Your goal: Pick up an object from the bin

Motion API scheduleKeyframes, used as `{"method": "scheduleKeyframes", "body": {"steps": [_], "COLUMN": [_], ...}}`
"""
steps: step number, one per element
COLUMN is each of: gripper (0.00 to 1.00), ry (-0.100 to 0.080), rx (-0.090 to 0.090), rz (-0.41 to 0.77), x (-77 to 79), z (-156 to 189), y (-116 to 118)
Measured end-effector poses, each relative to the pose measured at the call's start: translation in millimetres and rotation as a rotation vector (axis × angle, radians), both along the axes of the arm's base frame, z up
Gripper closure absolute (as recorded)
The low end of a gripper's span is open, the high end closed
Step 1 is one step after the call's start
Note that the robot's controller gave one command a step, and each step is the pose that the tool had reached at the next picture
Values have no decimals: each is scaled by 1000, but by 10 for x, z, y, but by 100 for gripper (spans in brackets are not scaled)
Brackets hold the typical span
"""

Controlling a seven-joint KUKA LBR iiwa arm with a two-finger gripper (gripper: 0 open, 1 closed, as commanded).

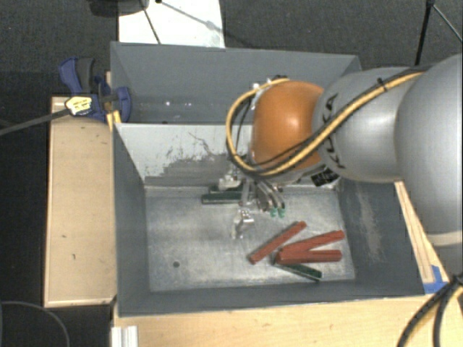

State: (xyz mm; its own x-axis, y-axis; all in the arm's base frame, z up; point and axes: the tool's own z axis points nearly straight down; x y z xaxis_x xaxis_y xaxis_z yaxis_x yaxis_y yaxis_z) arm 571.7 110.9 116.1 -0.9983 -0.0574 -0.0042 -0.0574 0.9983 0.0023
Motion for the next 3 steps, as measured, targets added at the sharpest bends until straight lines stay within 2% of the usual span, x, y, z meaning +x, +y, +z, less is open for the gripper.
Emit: {"method": "scheduleKeyframes", "body": {"steps": [1,2,3], "gripper": [100,100,100], "ry": [-11,-11,7], "rx": [7,7,-2], "rz": [-421,-422,-419], "x": [276,276,168], "z": [-361,-361,95], "y": [62,62,69]}}
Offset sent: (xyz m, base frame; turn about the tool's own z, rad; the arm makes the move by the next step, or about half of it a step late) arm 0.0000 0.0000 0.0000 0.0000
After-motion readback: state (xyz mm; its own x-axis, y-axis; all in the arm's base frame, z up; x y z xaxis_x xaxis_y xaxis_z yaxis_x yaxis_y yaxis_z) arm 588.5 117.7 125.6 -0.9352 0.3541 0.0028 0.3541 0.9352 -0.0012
